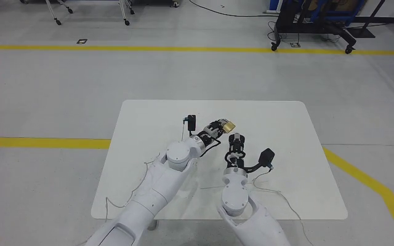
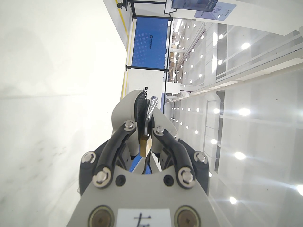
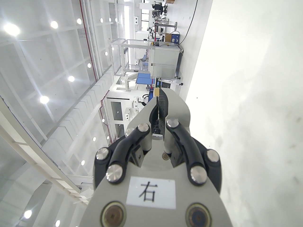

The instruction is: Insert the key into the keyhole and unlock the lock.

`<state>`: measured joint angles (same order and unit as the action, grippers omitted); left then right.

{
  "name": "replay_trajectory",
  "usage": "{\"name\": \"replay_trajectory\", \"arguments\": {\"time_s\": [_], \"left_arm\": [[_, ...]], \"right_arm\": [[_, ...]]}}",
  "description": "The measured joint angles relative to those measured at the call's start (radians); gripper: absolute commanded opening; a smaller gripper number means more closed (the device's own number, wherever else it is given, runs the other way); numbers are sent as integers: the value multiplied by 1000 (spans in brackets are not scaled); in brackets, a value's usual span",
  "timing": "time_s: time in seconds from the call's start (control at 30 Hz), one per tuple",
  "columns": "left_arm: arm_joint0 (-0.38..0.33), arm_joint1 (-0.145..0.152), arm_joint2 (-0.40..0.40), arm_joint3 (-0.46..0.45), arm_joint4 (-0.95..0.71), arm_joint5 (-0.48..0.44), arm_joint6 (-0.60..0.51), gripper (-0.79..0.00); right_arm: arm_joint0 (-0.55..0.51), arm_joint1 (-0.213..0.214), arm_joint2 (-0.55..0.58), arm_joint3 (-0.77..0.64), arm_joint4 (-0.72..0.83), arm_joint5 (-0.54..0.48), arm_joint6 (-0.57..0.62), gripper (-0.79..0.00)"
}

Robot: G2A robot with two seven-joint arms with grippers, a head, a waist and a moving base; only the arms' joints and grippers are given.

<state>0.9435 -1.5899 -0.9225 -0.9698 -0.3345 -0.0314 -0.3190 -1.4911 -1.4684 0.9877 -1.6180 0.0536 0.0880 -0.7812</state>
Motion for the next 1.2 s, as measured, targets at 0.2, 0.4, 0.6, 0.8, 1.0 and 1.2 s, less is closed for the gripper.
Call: {"name": "replay_trajectory", "arguments": {"time_s": [0.2, 0.4, 0.6, 0.8, 1.0, 1.2], "left_arm": [[1, -2, -4, 0, 7, 1, -5, -785], [5, -3, -4, -2, 22, -2, -9, -785], [7, -5, -4, -4, 40, -6, -5, -785], [14, -3, -8, -14, 65, -12, -6, -785], [28, 1, -10, -38, 97, -13, -16, -785], [36, 2, -8, -54, 129, -11, -20, -785]], "right_arm": [[-3, -9, 8, 2, -10, 2, 3, -785], [-2, -18, 9, 12, -28, 11, 8, -785], [-3, -26, 11, 17, -53, 25, 20, -785], [-10, -30, 17, 16, -82, 37, 54, -785], [-16, -36, 26, 12, -96, 47, 69, -785], [-21, -42, 34, 10, -110, 51, 82, -779]]}}
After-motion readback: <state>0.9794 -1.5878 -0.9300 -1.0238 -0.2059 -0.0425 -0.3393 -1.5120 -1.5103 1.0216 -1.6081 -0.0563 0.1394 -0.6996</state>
